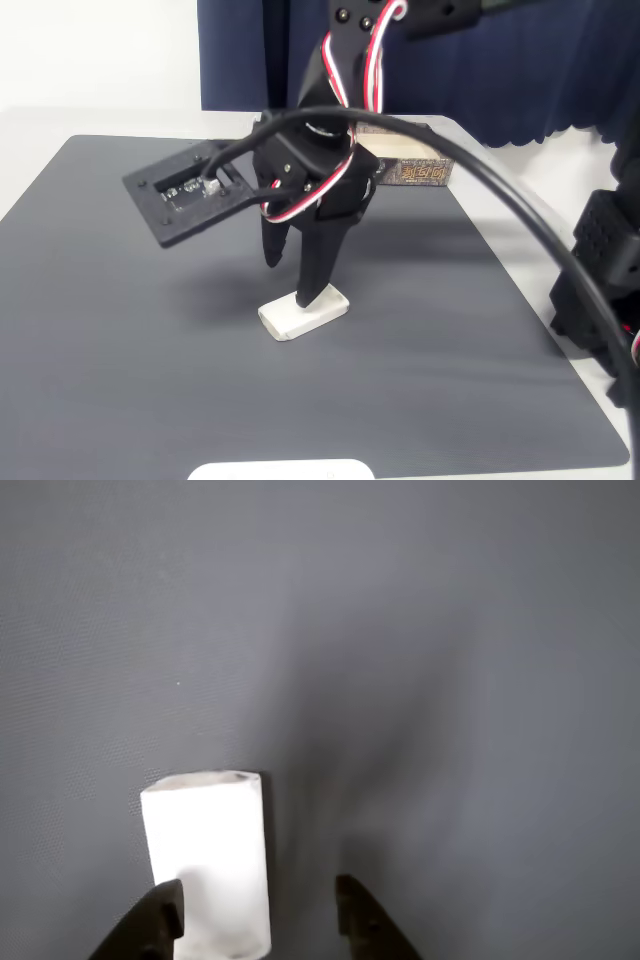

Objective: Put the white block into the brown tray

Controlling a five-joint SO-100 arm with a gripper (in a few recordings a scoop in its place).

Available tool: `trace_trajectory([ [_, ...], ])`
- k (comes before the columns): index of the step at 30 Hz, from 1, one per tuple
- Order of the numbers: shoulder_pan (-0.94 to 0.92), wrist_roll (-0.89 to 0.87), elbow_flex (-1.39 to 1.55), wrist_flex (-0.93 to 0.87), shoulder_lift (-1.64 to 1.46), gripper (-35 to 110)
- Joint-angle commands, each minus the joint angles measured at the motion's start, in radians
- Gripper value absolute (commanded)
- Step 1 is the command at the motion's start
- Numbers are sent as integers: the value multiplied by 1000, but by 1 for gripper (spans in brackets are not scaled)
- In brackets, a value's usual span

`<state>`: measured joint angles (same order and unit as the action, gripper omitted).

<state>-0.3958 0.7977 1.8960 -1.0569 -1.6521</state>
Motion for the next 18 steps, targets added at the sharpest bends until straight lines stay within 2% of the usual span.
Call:
trace_trajectory([
  [1,11,6,-35,11,-5,33],
  [15,26,34,-28,-2,-5,32],
  [18,32,83,-26,-17,-6,30],
])
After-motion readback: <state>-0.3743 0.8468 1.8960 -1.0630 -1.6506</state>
